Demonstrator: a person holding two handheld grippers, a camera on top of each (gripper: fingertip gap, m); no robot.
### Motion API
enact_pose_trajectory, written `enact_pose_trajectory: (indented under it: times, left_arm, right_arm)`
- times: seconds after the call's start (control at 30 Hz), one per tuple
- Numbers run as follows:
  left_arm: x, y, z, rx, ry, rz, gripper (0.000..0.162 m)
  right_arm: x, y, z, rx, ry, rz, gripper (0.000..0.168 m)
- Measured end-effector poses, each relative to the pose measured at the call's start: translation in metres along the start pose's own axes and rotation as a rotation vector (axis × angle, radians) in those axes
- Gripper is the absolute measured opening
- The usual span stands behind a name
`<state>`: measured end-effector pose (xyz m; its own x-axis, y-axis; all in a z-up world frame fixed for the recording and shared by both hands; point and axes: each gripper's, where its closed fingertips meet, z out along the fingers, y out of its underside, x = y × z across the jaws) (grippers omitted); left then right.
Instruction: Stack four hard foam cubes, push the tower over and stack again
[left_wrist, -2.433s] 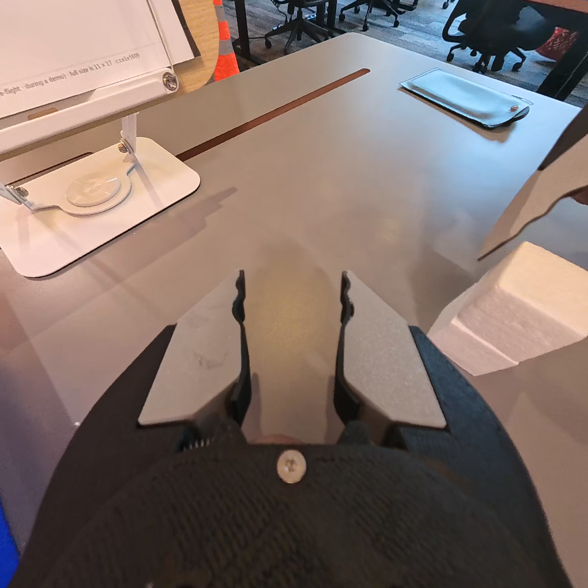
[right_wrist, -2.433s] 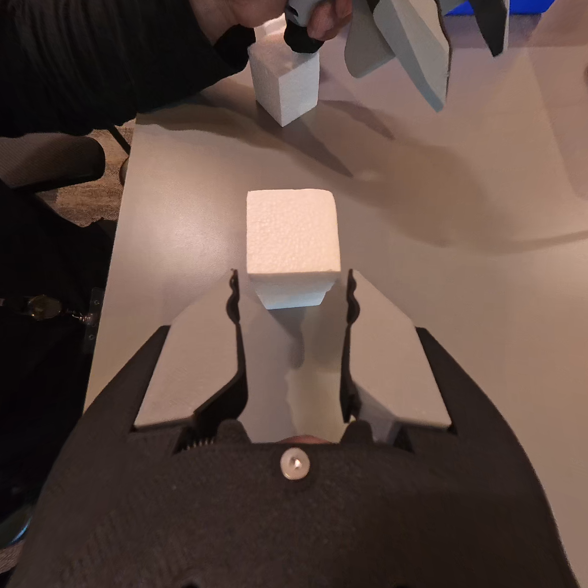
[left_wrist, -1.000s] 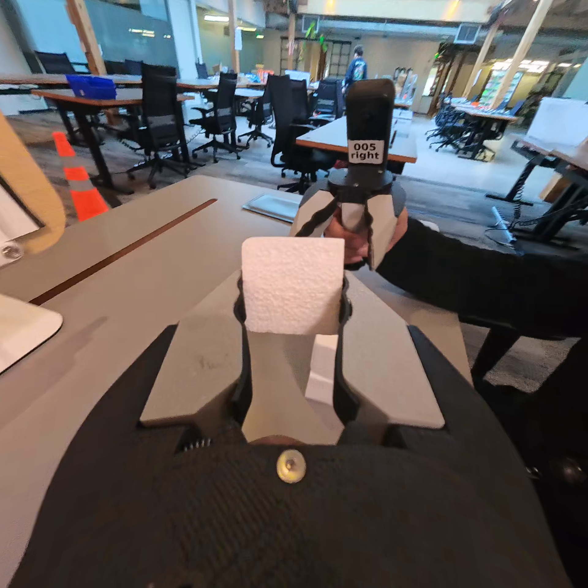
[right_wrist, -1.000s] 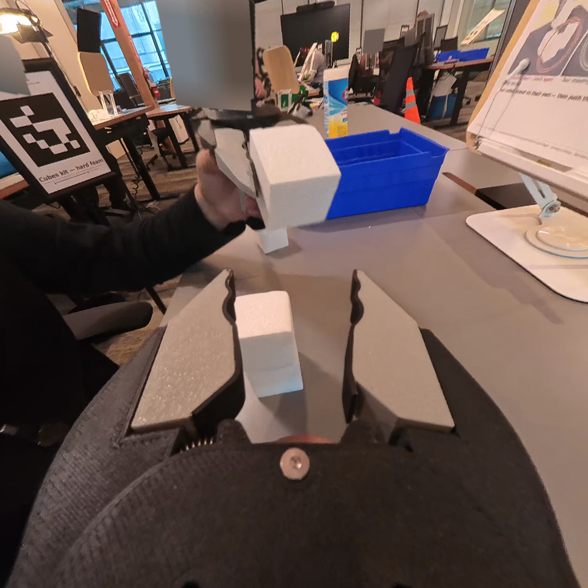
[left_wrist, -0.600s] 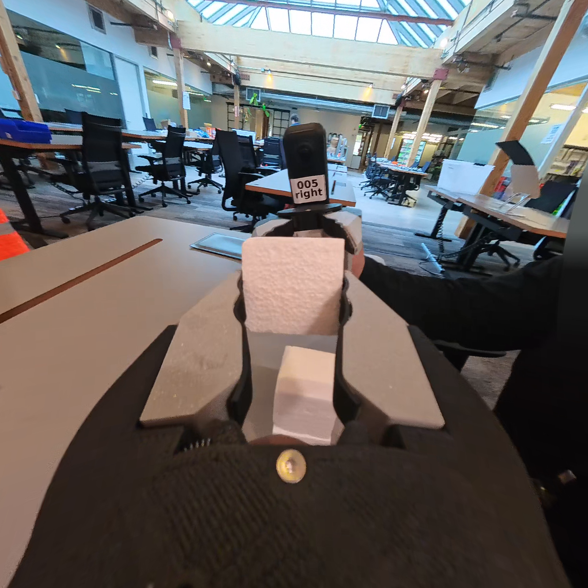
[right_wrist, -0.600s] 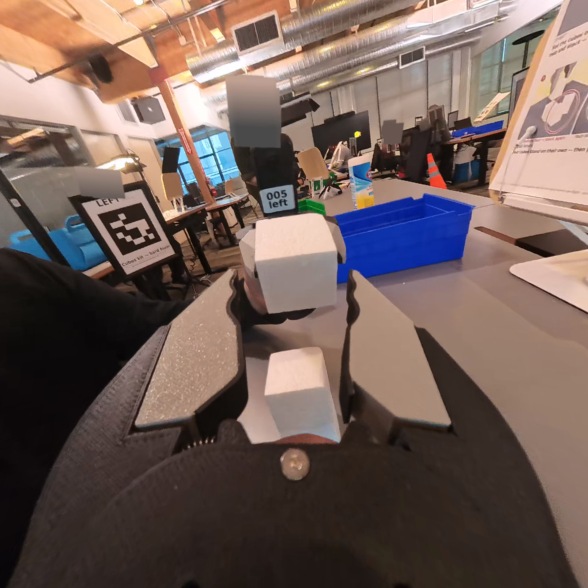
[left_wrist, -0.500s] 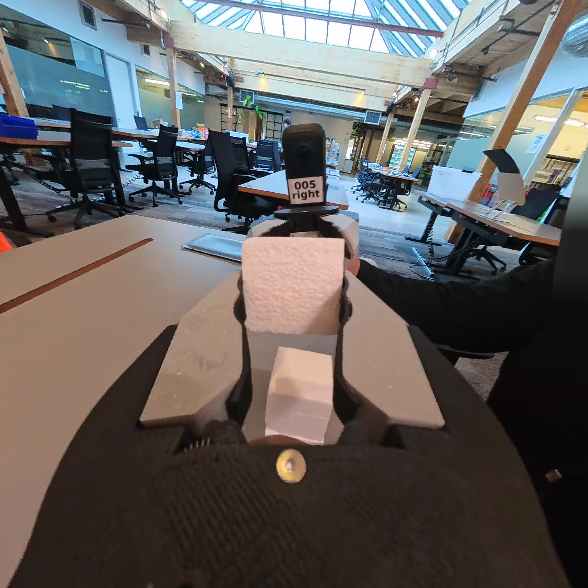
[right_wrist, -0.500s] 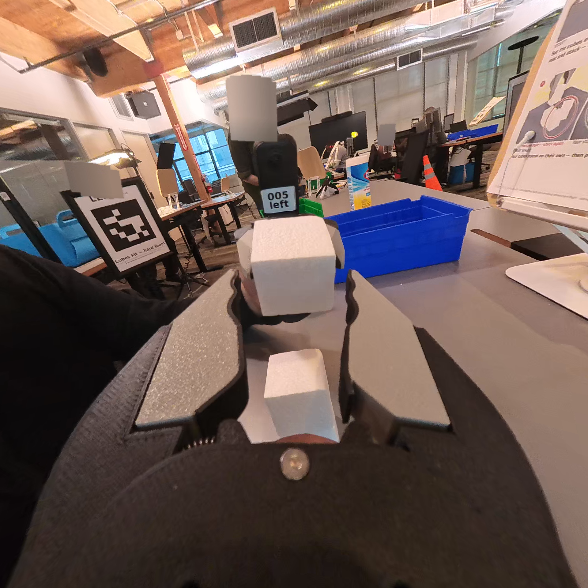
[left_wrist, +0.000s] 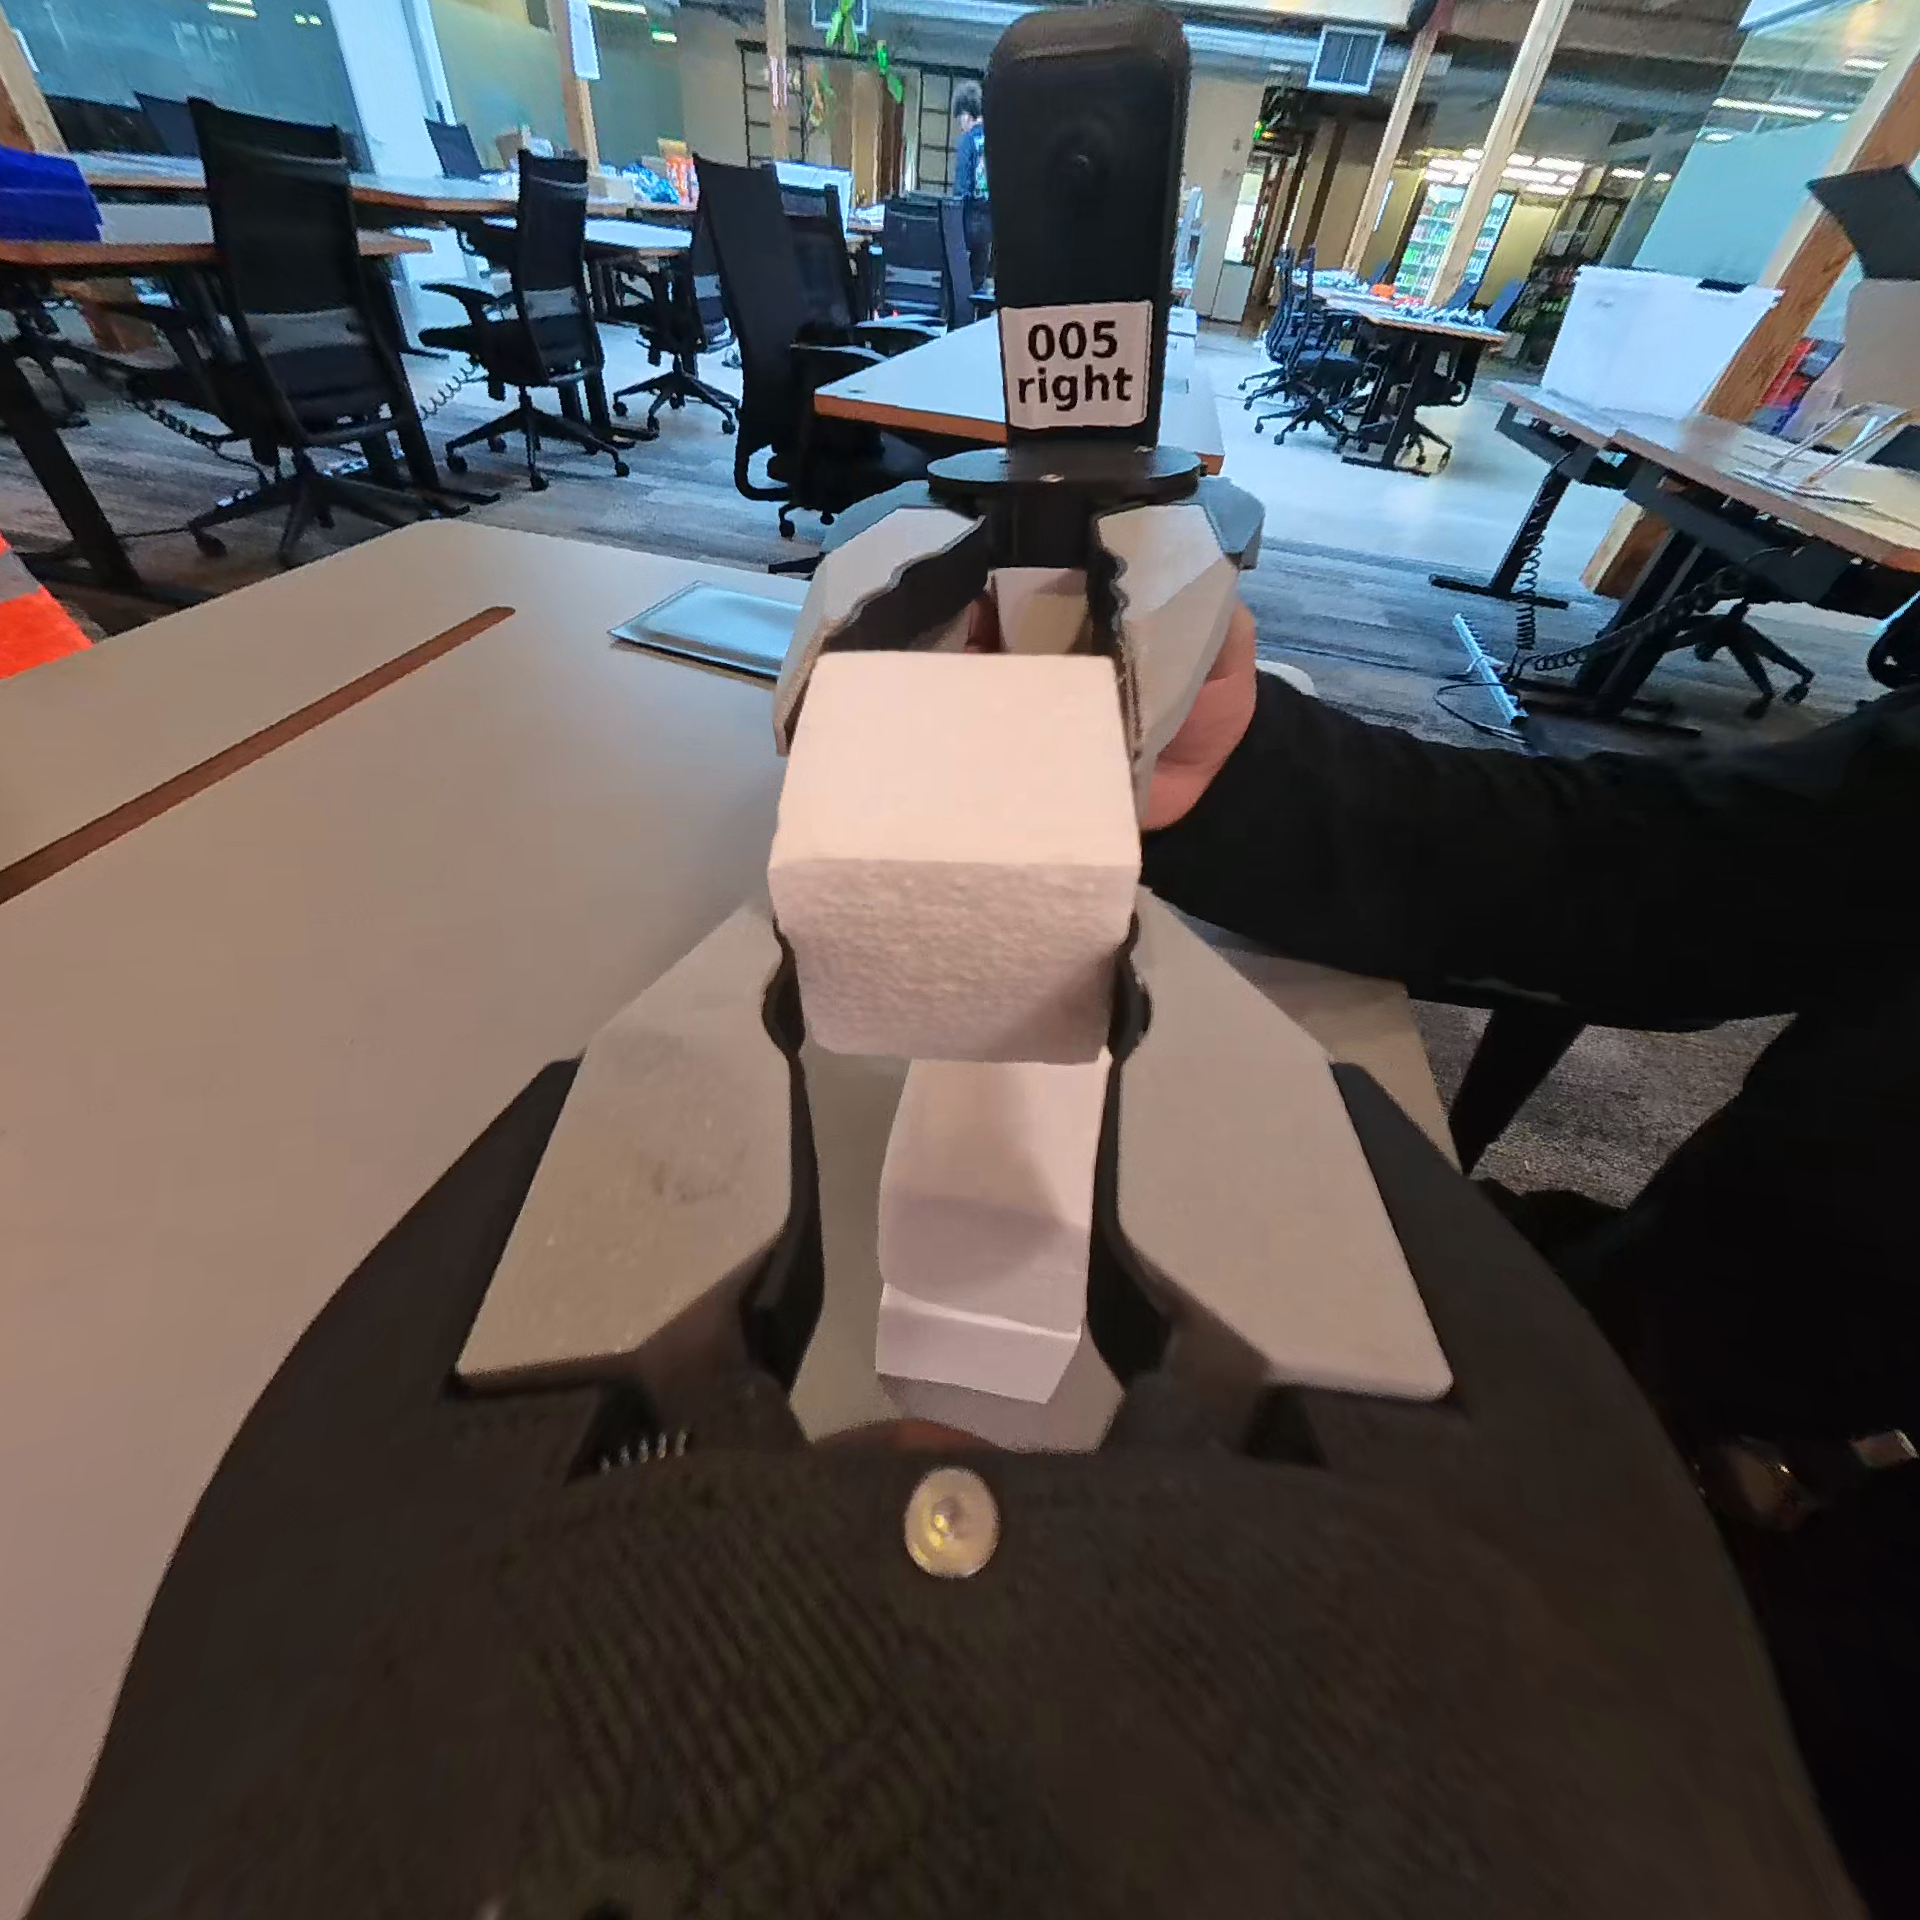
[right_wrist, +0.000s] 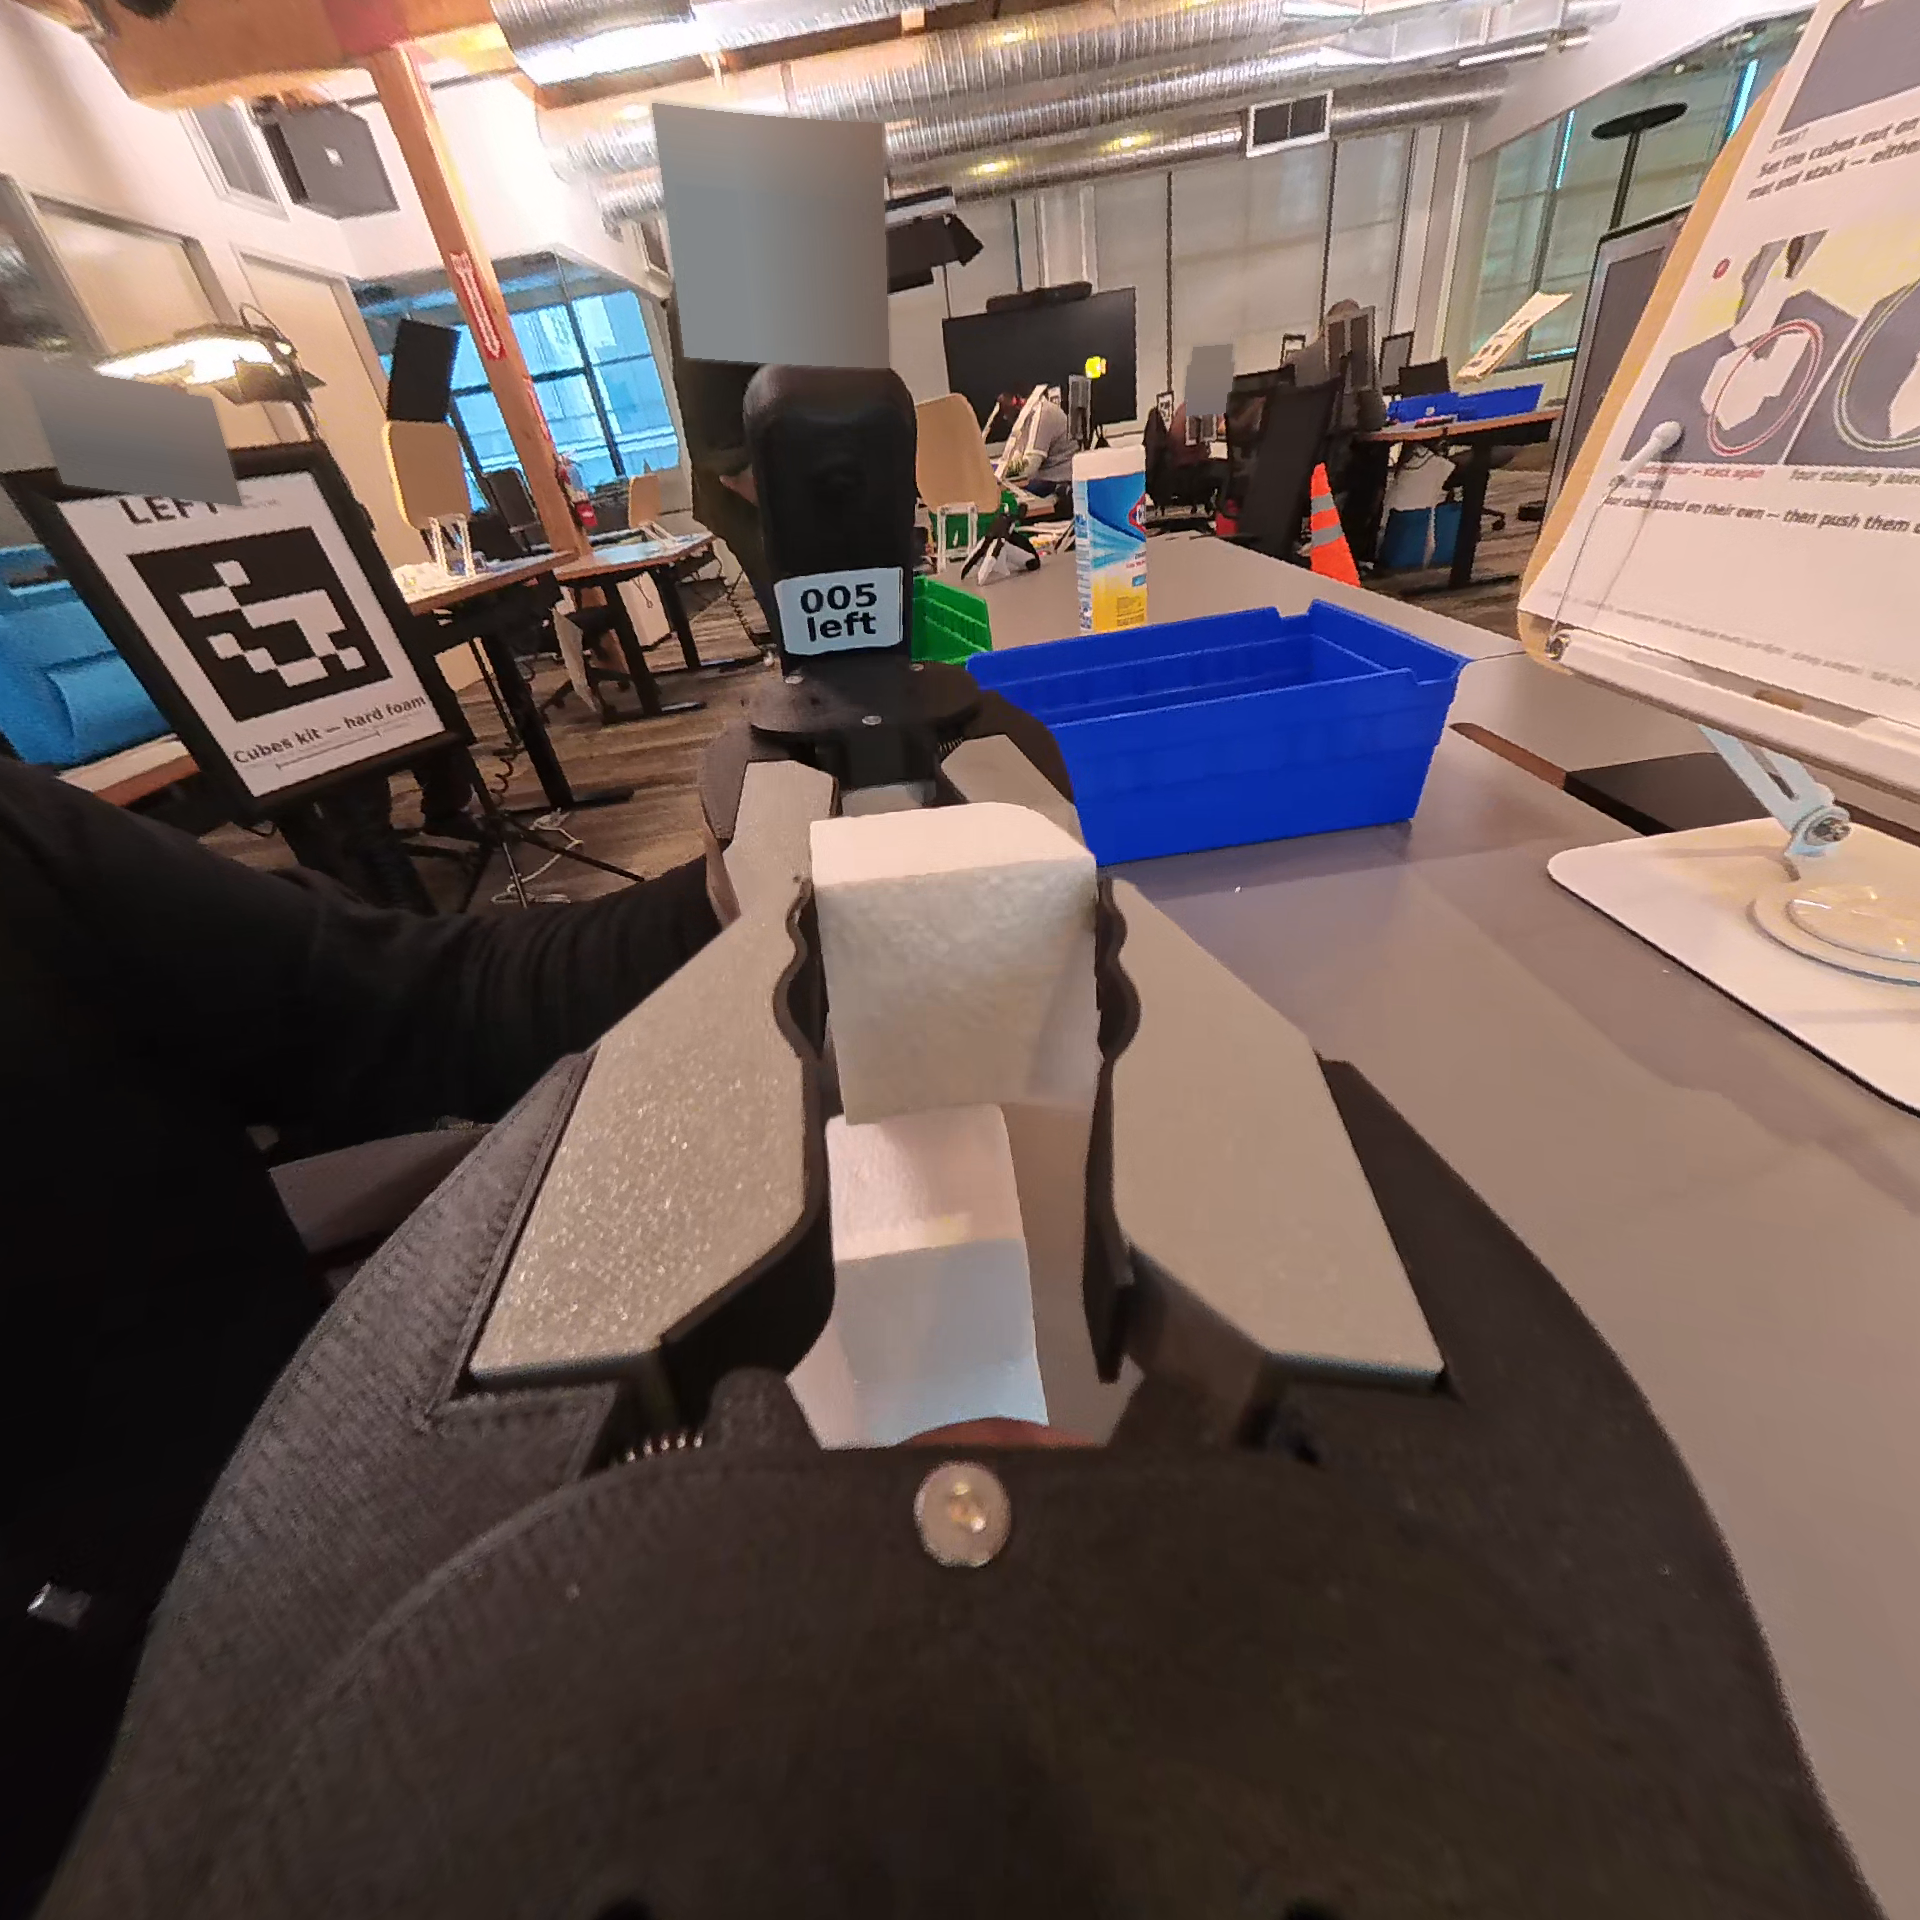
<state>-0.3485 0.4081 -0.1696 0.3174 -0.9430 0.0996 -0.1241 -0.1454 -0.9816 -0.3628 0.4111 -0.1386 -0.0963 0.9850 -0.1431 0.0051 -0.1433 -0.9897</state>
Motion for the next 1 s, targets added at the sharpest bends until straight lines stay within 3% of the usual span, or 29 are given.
enact_pose_trajectory:
  times: [0.3, 0.77, 1.0]
  left_arm:
    - [0.002, 0.012, 0.002, -0.065, 0.007, -0.003, 0.057]
    - [0.004, 0.008, 0.000, -0.035, 0.026, -0.015, 0.057]
    - [0.001, 0.008, -0.006, -0.033, 0.020, -0.020, 0.067]
  right_arm:
    - [-0.001, 0.012, 0.005, -0.077, 0.028, -0.072, 0.054]
    - [-0.003, 0.012, 0.004, -0.085, 0.009, -0.046, 0.053]
    - [-0.001, 0.007, -0.001, -0.064, 0.014, -0.040, 0.053]
